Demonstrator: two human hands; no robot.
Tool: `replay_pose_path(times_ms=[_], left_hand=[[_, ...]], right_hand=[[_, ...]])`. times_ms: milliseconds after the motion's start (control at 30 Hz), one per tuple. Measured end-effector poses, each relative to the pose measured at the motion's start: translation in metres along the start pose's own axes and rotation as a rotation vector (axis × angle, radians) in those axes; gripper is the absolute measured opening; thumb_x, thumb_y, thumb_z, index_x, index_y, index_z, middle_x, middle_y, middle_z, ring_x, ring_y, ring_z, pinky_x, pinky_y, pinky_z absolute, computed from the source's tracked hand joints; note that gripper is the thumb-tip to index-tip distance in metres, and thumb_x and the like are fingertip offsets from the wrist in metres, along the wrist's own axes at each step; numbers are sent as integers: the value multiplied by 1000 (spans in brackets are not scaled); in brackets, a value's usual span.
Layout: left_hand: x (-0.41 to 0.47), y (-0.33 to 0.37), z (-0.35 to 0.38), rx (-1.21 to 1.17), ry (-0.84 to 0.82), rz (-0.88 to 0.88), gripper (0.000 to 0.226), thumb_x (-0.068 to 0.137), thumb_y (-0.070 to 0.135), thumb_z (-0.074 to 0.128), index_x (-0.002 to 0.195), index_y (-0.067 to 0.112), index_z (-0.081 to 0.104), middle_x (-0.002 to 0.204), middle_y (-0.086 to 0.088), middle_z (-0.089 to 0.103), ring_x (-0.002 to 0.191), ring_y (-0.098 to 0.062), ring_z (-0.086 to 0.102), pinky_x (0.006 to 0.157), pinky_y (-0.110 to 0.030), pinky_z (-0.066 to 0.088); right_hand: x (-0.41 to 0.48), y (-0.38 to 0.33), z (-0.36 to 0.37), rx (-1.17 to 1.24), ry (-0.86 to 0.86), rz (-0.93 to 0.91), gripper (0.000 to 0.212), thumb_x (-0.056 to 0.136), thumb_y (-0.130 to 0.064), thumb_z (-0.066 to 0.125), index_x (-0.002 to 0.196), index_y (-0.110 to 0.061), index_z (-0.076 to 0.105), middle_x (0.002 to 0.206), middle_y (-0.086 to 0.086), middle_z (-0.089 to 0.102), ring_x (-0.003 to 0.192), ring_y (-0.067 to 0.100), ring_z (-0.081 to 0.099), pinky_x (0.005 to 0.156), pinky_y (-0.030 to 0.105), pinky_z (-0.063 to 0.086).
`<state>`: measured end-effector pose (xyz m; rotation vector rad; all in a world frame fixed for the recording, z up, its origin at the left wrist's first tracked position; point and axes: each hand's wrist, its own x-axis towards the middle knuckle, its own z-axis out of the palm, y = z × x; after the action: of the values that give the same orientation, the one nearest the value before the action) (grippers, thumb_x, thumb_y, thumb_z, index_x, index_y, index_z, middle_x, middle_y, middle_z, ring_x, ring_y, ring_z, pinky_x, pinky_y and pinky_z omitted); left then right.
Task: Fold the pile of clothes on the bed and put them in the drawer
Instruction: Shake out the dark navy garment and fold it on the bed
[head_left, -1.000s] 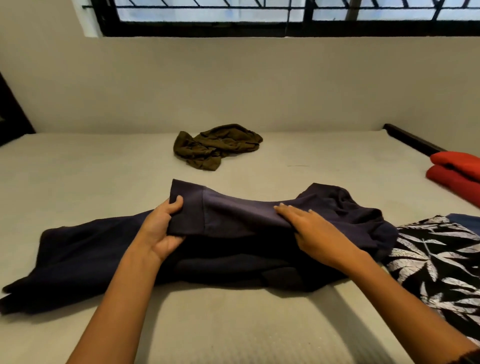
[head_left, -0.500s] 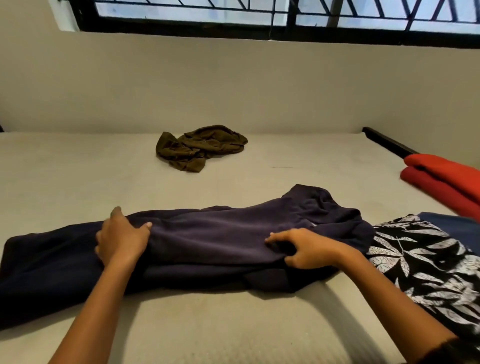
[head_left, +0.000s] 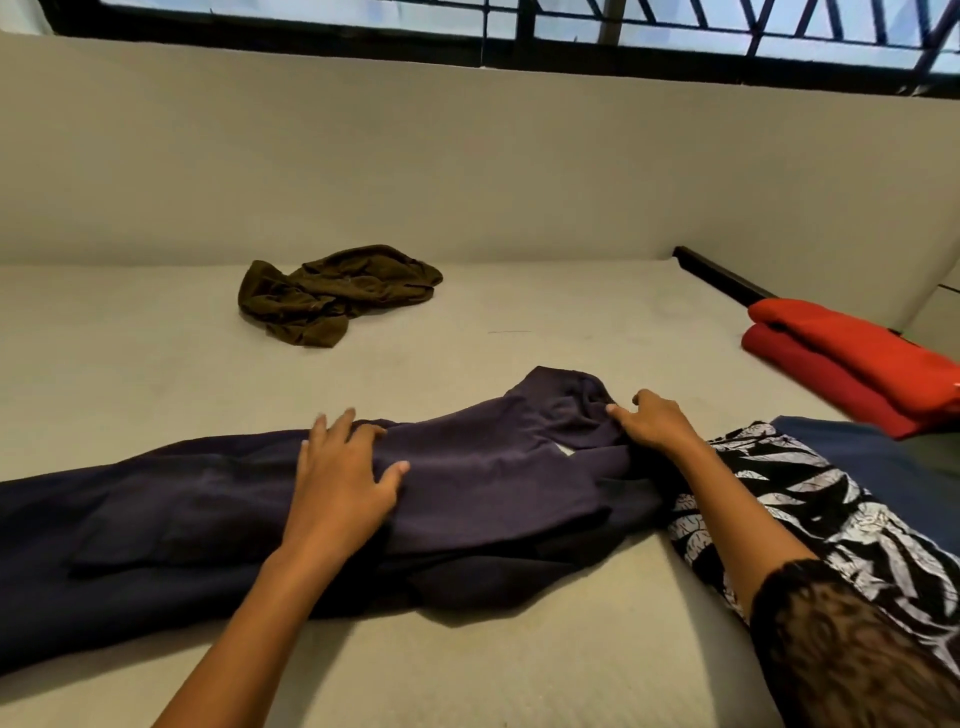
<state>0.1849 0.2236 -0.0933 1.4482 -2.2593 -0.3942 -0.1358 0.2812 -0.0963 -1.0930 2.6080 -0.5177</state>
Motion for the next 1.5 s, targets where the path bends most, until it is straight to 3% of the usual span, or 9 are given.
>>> replay_pose_path(times_ms=[300,433,533,633,900,1100,1267,1400,1500], left_hand=[[-3,39,38,-34,-175,166,57,91,50,48,140,22,37,157,-1,13,145,-22,-1,117,-39,7],[-10,41,40,26,-376,178,106,57,95,6,148,40,1,158,4,-11,144,-22,-16,114,-48,-7],[-13,42,41,80,-441,236,114,31,101,-8,133,52,-24,152,10,-25,140,-21,-27,109,-54,-16],[-15,44,42,128,-478,298,107,31,102,-5,122,55,-33,148,12,-32,136,-17,-32,106,-58,-18],[-14,43,55,225,-526,328,95,28,88,-33,118,59,-35,153,8,-24,139,-21,-28,104,-60,-19],[-13,51,52,38,-474,211,41,85,63,-3,125,62,-12,157,11,-6,144,-16,-15,109,-57,-17],[-12,49,54,-21,-431,210,74,56,87,-19,124,64,-8,156,14,-2,144,-14,-12,108,-56,-18],[-12,57,61,98,-406,274,102,34,96,-16,127,56,-14,153,18,-8,144,-15,-12,107,-57,-17],[-10,69,65,104,-402,302,76,64,82,14,128,53,-14,156,14,-3,145,-14,-8,110,-53,-16]], right_hand=[[-1,-8,-52,1045,-255,382,12,84,-15,59,73,-10,59,56,8,61,49,23,57,50,28,47],[-2,3,-102,1396,404,313,15,77,-11,64,88,-16,54,83,0,57,73,15,57,46,19,45],[-30,-1,-133,993,1027,167,28,83,-12,63,109,-9,53,102,-1,59,93,15,60,70,13,43],[-44,-2,-143,623,1187,29,28,88,-12,57,115,-5,50,117,7,59,110,19,56,87,14,35],[14,53,-65,-27,-38,79,52,97,-29,48,142,-7,35,137,19,47,121,34,48,94,34,39],[11,86,-63,104,310,151,34,94,-10,49,124,5,49,129,29,50,120,41,46,95,38,38],[8,107,-61,-76,535,254,43,82,-10,65,119,0,48,126,26,45,119,41,39,94,43,36],[20,113,-67,-56,427,419,87,73,-42,76,137,-3,31,142,24,33,132,38,27,107,49,23],[33,120,-71,3,274,501,95,79,-45,70,146,-2,17,147,23,31,139,40,19,112,57,3]])
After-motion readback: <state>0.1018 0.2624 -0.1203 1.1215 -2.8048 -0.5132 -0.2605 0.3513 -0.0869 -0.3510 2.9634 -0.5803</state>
